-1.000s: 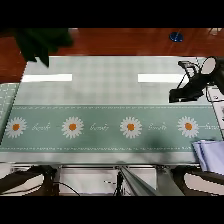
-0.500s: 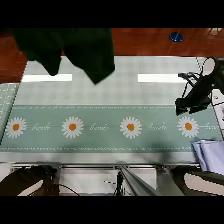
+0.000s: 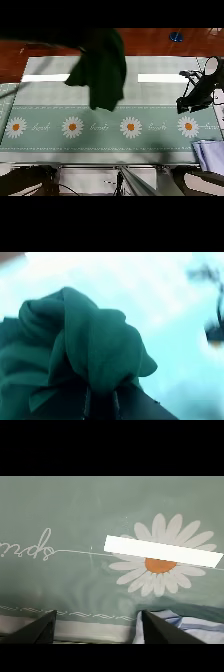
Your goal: Fold the shirts.
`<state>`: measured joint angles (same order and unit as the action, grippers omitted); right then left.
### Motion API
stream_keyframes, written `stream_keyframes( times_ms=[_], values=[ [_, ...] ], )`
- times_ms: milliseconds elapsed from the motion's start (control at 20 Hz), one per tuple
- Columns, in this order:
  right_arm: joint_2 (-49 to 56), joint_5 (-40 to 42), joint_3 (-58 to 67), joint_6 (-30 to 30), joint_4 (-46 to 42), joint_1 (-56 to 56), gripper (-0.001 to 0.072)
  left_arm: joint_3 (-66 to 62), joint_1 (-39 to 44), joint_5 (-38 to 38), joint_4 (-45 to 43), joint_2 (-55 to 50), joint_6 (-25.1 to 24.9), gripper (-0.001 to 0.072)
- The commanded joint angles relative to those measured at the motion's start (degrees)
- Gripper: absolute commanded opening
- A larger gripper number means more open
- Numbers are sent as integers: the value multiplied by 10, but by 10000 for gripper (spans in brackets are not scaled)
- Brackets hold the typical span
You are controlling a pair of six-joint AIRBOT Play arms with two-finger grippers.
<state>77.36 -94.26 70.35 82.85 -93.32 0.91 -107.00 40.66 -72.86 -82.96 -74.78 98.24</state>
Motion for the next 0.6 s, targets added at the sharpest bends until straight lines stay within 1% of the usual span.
stream_keyframes(
  times_ms=[0, 150, 200, 250, 300, 400, 450, 500, 550],
  values=[
    [-1, 12, 0, 0, 1, 0, 584, 59, 82, -10, 29, -84, -5, 35],
    [-1, 13, 0, 0, 9, 0, 584, 88, 147, 7, 30, -160, -54, 35],
    [-1, 13, 0, 0, 9, 0, 585, 89, 160, 14, 30, -185, -72, 35],
    [-1, 12, 0, 0, 9, 0, 584, 89, 165, 18, 30, -201, -78, 39],
    [-1, 9, 0, 0, 9, 0, 584, 89, 162, 16, 30, -208, -78, 111],
    [-1, 6, 0, 0, 9, 0, 584, 82, 135, -10, 28, -196, -78, 417],
    [-1, 4, 0, 0, 12, 0, 584, 76, 114, -31, 24, -182, -89, 430],
    [-1, 4, 0, 0, 17, 0, 584, 75, 87, -49, 19, -161, -112, 430],
    [-1, 4, 0, 0, 19, 0, 584, 75, 57, -62, 13, -139, -125, 429]
  ],
)
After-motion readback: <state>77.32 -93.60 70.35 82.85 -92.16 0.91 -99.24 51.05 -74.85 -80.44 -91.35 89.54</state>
